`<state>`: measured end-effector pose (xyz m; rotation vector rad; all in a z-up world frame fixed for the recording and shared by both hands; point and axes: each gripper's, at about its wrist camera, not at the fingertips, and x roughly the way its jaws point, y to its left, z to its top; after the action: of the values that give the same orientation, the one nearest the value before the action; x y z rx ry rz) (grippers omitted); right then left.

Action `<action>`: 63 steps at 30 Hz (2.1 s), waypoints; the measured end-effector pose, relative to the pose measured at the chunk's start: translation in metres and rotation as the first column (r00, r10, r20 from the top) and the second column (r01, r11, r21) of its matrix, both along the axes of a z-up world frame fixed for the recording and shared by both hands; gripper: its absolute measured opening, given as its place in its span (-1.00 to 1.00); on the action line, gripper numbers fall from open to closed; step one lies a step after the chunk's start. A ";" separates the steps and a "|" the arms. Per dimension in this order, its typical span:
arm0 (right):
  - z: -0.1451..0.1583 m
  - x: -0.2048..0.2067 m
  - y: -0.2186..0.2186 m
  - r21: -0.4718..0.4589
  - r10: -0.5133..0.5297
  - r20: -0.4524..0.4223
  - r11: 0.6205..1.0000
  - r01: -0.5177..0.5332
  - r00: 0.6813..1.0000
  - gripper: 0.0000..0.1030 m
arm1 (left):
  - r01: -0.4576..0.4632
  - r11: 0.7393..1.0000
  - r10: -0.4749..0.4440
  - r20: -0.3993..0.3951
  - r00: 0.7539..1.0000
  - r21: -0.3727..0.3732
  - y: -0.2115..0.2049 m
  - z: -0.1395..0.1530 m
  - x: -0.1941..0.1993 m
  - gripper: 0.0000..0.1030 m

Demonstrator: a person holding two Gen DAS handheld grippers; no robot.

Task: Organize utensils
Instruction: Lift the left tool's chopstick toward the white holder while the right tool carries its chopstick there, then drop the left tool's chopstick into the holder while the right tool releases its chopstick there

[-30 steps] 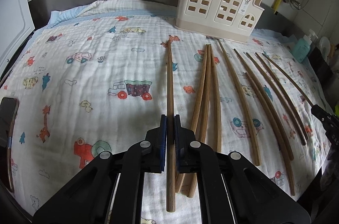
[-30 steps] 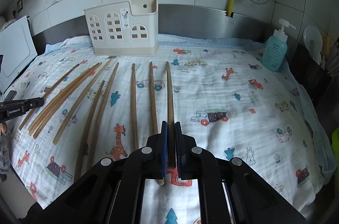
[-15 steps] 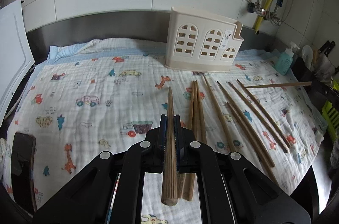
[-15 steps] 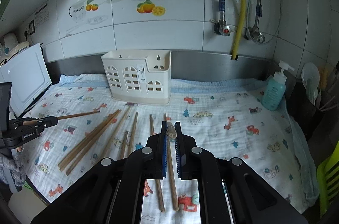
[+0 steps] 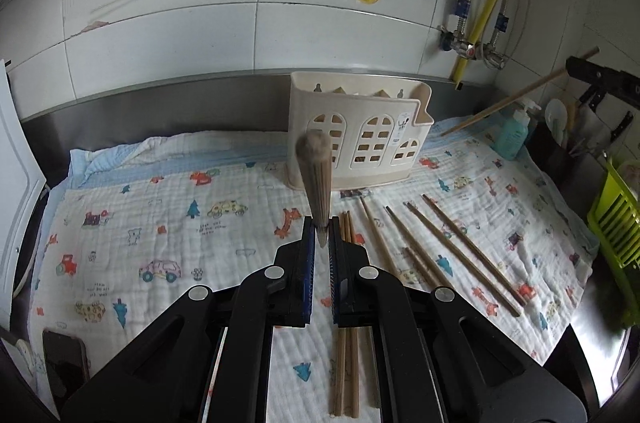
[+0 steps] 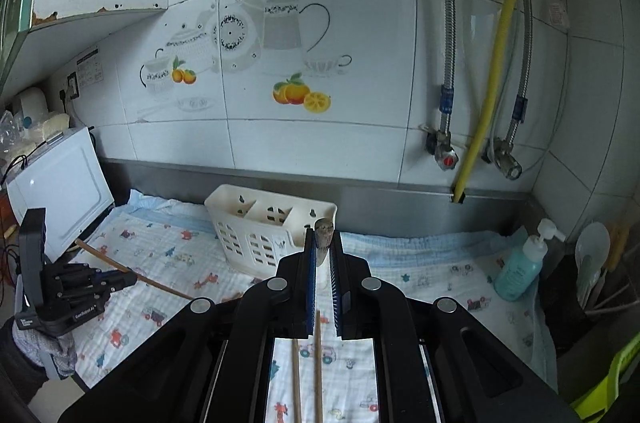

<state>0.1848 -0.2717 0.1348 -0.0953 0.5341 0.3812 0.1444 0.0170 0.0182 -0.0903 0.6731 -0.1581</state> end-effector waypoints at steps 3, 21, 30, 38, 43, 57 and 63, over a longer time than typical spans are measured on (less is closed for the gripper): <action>0.015 0.018 0.009 -0.006 0.027 -0.008 1.000 -0.027 1.000 -0.87 | 0.012 1.000 -0.012 0.006 1.000 -0.003 0.001 0.010 0.006 -0.91; -0.031 0.115 0.053 -0.104 0.020 -0.215 0.994 -0.044 0.976 -0.87 | 0.037 0.999 -0.037 0.230 0.972 0.004 -0.006 0.129 0.050 -0.91; -0.040 0.122 0.052 -0.115 0.013 -0.212 0.993 -0.039 0.977 -0.86 | 0.007 1.000 -0.007 0.167 0.986 -0.001 -0.011 0.121 0.113 -0.91; -0.026 0.108 0.041 -0.092 0.009 -0.156 0.996 -0.024 0.988 -0.61 | 0.004 1.000 -0.003 0.082 0.997 -0.012 -0.012 0.087 0.144 -0.90; -0.017 0.084 0.033 -0.079 0.007 -0.104 0.997 -0.015 0.995 -0.48 | 0.003 1.000 -0.003 0.058 0.998 -0.003 -0.012 0.075 0.151 -0.89; -0.044 0.011 0.012 -0.054 -0.014 -0.042 0.998 0.012 0.999 -0.33 | 0.000 1.000 0.002 0.109 0.994 -0.011 -0.007 0.092 0.128 -0.83; -0.077 -0.019 0.002 -0.040 -0.036 -0.074 0.999 0.033 0.997 -0.33 | 0.001 1.000 0.001 0.149 0.989 -0.018 -0.003 0.105 0.092 -0.83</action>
<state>0.1654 -0.2699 0.0577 -0.1096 0.6160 0.3420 0.2369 0.0144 0.1227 -0.0947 0.5226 -0.1692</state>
